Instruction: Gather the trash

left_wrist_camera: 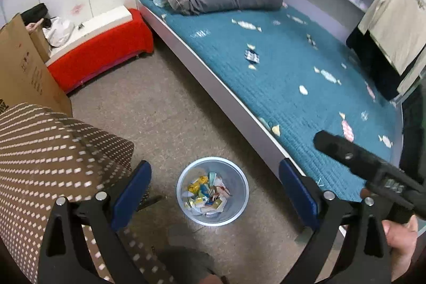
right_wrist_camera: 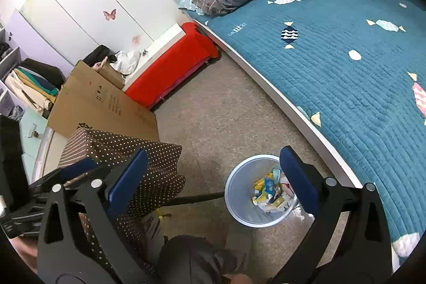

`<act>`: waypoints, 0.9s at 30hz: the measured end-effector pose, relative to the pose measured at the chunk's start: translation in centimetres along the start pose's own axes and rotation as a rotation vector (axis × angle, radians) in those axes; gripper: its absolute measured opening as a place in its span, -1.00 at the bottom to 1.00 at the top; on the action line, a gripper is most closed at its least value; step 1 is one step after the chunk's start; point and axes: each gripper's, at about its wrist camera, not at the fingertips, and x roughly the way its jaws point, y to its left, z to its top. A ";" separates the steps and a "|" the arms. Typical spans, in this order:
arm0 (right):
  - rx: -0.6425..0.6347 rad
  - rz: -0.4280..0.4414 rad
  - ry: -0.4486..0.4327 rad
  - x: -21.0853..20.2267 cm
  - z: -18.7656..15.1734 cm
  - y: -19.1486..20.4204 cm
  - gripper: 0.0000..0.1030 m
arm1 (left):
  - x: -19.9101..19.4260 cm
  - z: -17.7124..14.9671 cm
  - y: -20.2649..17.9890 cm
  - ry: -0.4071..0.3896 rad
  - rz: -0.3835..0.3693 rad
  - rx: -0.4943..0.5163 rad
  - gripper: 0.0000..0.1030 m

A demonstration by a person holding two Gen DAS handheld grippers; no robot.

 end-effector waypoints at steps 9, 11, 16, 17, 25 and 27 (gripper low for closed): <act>-0.058 -0.034 -0.009 -3.2 -1.3 5.5 0.88 | -8.1 -2.7 2.3 -0.136 0.066 -0.028 0.84; -0.086 -0.035 -0.012 -4.1 -1.7 7.1 0.88 | -10.0 -3.4 2.7 -0.166 0.088 -0.030 0.84; -0.185 -0.069 -0.023 -6.9 -3.1 12.5 0.88 | -15.3 -5.2 4.1 -0.258 0.139 -0.056 0.88; -0.198 -0.072 -0.025 -7.3 -3.4 13.2 0.88 | -16.6 -5.7 4.5 -0.279 0.151 -0.065 0.88; -0.358 -0.054 -0.118 -12.4 -6.0 22.2 0.88 | -24.2 -9.4 8.3 -0.409 0.294 -0.176 0.89; -0.397 -0.056 -0.149 -13.7 -6.6 24.2 0.88 | -25.8 -10.2 9.3 -0.430 0.327 -0.195 0.89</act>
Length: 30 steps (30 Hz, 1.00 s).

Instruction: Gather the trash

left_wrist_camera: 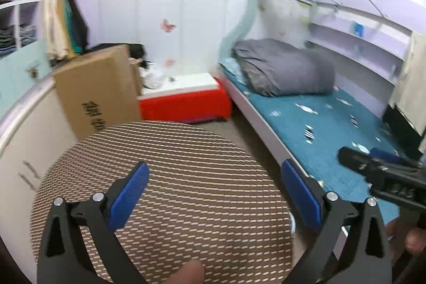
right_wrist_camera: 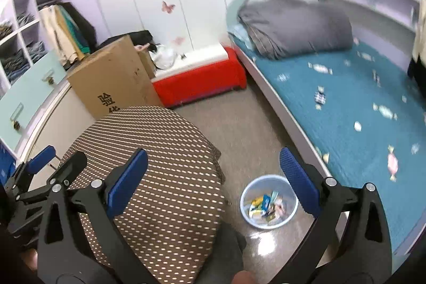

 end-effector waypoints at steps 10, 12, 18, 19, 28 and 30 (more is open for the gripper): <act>-0.122 -0.009 -0.187 -7.0 1.0 7.1 0.88 | -8.3 1.0 6.5 -0.143 0.139 -0.075 0.90; -0.145 -0.014 -0.216 -8.1 1.0 8.3 0.88 | -9.7 1.4 7.2 -0.170 0.157 -0.087 0.90; -0.173 -0.006 -0.288 -10.8 0.8 10.2 0.88 | -13.3 1.7 7.9 -0.240 0.193 -0.122 0.90; -0.176 -0.011 -0.296 -11.1 0.8 10.4 0.88 | -13.9 1.7 8.1 -0.254 0.199 -0.129 0.90; -0.195 -0.005 -0.340 -12.5 0.6 11.5 0.88 | -17.3 1.5 8.5 -0.328 0.223 -0.145 0.90; -0.195 -0.001 -0.347 -12.7 0.6 11.5 0.88 | -17.7 1.4 8.3 -0.336 0.230 -0.141 0.90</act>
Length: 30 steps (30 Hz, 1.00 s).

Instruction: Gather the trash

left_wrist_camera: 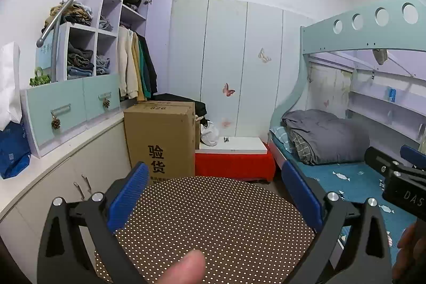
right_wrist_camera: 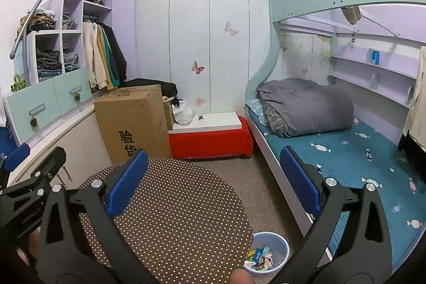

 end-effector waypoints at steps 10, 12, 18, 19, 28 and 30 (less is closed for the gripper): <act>0.000 0.005 -0.020 -0.5 0.3 0.1 0.88 | -0.5 0.1 -0.1 -0.009 -0.004 0.000 0.90; 0.000 0.007 -0.020 -0.5 0.2 0.2 0.88 | -0.5 0.1 -0.2 -0.013 -0.001 0.005 0.90; -0.001 0.012 -0.019 -0.6 0.2 0.2 0.88 | -0.4 0.0 -0.5 -0.007 0.006 0.013 0.90; -0.001 0.012 -0.017 -0.6 0.2 0.2 0.88 | -0.4 0.0 -0.5 -0.006 0.005 0.014 0.90; 0.002 0.021 -0.007 -0.5 0.0 0.8 0.88 | -0.4 -0.1 -0.3 -0.013 0.001 0.002 0.91; 0.002 0.022 -0.006 -0.4 0.1 0.8 0.88 | -0.3 -0.2 -0.4 -0.013 0.011 0.010 0.91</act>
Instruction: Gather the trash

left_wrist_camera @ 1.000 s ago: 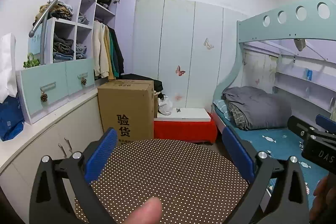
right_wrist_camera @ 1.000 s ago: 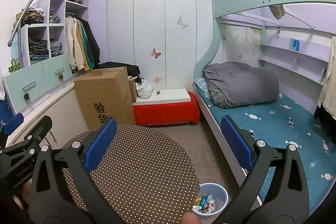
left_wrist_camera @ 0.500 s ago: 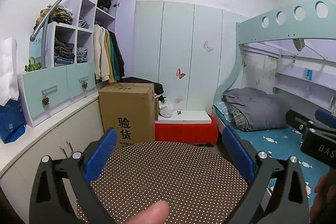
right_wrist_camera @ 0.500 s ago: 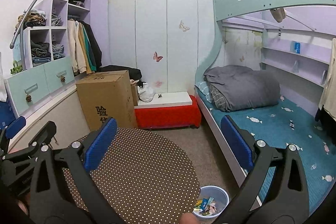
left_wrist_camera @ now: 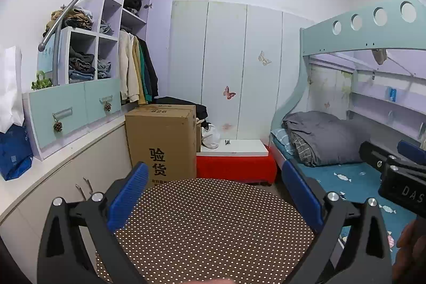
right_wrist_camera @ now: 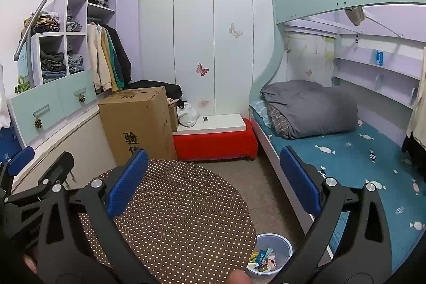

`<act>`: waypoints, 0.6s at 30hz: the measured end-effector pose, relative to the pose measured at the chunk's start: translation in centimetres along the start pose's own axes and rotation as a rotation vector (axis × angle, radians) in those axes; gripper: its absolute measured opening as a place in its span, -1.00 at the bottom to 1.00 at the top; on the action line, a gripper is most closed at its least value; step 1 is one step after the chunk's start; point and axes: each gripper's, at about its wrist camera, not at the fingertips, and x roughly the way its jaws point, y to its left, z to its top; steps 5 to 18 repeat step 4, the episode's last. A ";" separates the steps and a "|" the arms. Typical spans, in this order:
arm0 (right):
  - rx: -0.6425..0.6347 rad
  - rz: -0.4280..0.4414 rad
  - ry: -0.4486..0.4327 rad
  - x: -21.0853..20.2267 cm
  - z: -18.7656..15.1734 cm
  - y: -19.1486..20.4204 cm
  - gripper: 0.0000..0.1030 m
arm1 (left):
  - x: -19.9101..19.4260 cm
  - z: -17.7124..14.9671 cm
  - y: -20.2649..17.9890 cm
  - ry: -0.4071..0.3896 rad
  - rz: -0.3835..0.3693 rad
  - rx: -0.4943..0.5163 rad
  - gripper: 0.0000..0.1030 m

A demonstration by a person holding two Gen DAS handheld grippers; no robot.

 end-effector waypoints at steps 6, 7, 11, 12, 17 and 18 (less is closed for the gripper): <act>0.007 0.005 0.001 0.1 0.0 -0.1 0.88 | 0.1 0.1 0.0 0.005 0.004 -0.004 0.91; 0.007 0.005 0.001 0.1 0.0 -0.1 0.88 | 0.1 0.1 0.0 0.005 0.004 -0.004 0.91; 0.007 0.005 0.001 0.1 0.0 -0.1 0.88 | 0.1 0.1 0.0 0.005 0.004 -0.004 0.91; 0.007 0.005 0.001 0.1 0.0 -0.1 0.88 | 0.1 0.1 0.0 0.005 0.004 -0.004 0.91; 0.007 0.005 0.001 0.1 0.0 -0.1 0.88 | 0.1 0.1 0.0 0.005 0.004 -0.004 0.91; 0.007 0.005 0.001 0.1 0.0 -0.1 0.88 | 0.1 0.1 0.0 0.005 0.004 -0.004 0.91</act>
